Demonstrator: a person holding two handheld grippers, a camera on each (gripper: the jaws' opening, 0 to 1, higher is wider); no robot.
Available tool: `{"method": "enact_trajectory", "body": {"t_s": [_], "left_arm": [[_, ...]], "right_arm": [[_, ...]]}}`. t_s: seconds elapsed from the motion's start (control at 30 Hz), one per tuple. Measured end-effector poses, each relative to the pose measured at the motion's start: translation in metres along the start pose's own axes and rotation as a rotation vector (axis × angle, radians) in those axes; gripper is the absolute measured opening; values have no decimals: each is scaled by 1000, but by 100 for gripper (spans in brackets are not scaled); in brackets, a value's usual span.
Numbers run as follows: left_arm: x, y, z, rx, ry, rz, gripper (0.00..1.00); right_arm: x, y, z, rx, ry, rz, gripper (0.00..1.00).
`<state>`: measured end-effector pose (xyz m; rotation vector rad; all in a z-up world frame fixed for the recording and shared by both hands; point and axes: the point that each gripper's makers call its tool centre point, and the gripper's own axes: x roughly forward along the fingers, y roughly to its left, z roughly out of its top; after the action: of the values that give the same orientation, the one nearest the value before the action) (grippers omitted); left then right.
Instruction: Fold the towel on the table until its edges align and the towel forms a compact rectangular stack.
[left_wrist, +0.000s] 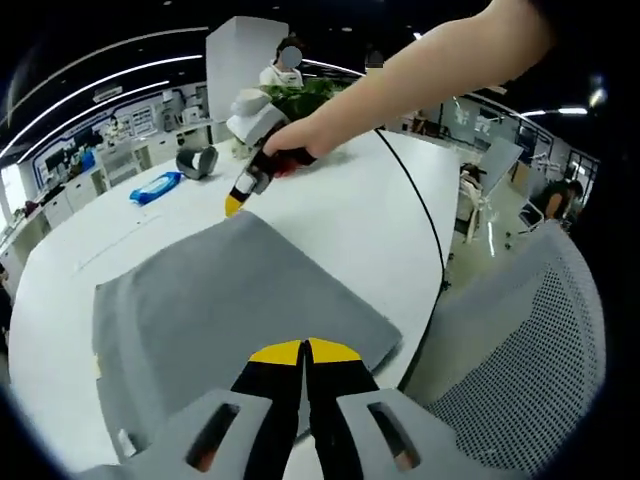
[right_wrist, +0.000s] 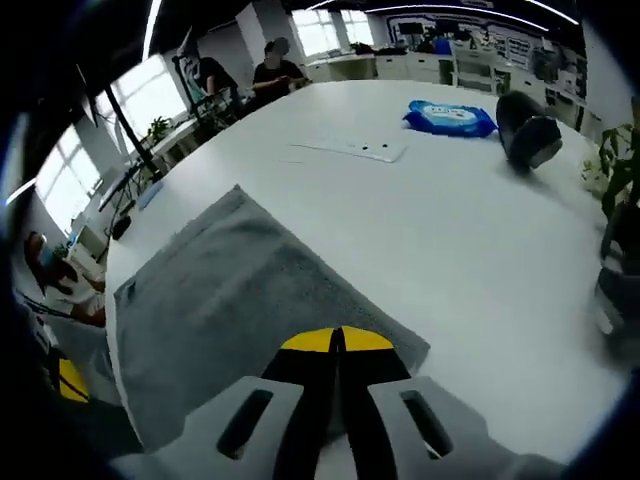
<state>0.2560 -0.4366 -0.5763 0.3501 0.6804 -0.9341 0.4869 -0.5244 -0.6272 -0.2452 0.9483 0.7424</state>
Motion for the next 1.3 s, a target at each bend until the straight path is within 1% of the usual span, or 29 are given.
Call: {"method": "enact_trajectory", "body": {"t_s": [0.07,0.1,0.13,0.23,0.27,0.33,0.43,0.5,0.53,0.57,0.6,0.67,0.7,0.73,0.77,0.8,0.83,0.87,0.9,0.93,0.97,1.03,1.07,1.13,1.17,1.2,1.23,1.27,1.3], "left_arm": [[10,-3,0,42,18,-16,1],[18,-5,-1,73,29,-25,1],[22,-6,-2,84,45,-36,1],[37,-7,-4,104,67,-44,1],[42,-9,-7,113,90,-53,1],[48,-11,-10,140,107,-59,1],[55,-14,-14,176,117,-61,1],[61,-15,-20,198,139,-65,1],[63,-16,-23,206,148,-69,1],[67,-16,-26,204,162,-75,1],[68,-17,-28,205,167,-77,1],[73,-18,-35,223,190,-83,1],[76,-18,-41,257,216,-86,1],[77,-17,-43,289,224,-81,1],[79,-19,-36,324,177,-85,1],[78,-20,-39,320,207,-81,1],[77,-20,-38,346,218,-79,1],[77,-20,-39,369,226,-73,1],[77,-20,-38,423,230,-76,1],[77,-22,-38,518,226,-87,1],[77,-24,-38,574,226,-95,1],[77,-25,-39,636,242,-105,1],[76,-26,-39,652,249,-111,1],[75,-26,-40,650,269,-125,1],[75,-26,-39,641,280,-127,1],[75,-26,-41,642,288,-134,1],[74,-26,-42,648,298,-145,1],[72,-26,-43,646,306,-148,1],[71,-26,-45,648,312,-150,0]], "right_arm": [[0,-7,-9,-122,58,-14,0],[0,-9,-12,-158,76,-20,0],[-1,-10,-14,-183,87,-26,0],[0,-6,-15,-197,100,-13,0],[2,-7,-15,-221,112,-16,0],[7,-5,-16,-268,140,-22,0],[17,-3,-22,-304,173,-12,0],[23,-5,-32,-357,235,-15,0],[24,-5,-34,-393,254,-27,0],[21,-5,-29,-425,260,-42,0],[22,-4,-29,-431,275,-52,0],[24,-5,-28,-574,328,-56,0],[25,-5,-28,-633,350,-59,0],[25,-4,-29,-675,365,-69,0],[25,-3,-29,-716,382,-76,0],[26,-2,-29,-767,396,-82,0],[26,-2,-29,-795,403,-76,0],[25,-2,-30,-750,386,-83,0],[24,-4,-30,-690,365,-118,0],[23,-3,-30,-756,369,-75,0],[23,-4,-29,-754,364,-66,0],[23,-4,-29,-739,354,-47,0],[23,-4,-29,-734,352,-42,0],[24,-3,-30,-718,350,-54,0],[23,-3,-31,-732,371,-82,0],[21,-4,-33,-769,409,-103,0],[20,-4,-35,-849,441,-114,0],[20,-3,-36,-883,451,-126,0],[20,-3,-37,-878,459,-145,0]]}}
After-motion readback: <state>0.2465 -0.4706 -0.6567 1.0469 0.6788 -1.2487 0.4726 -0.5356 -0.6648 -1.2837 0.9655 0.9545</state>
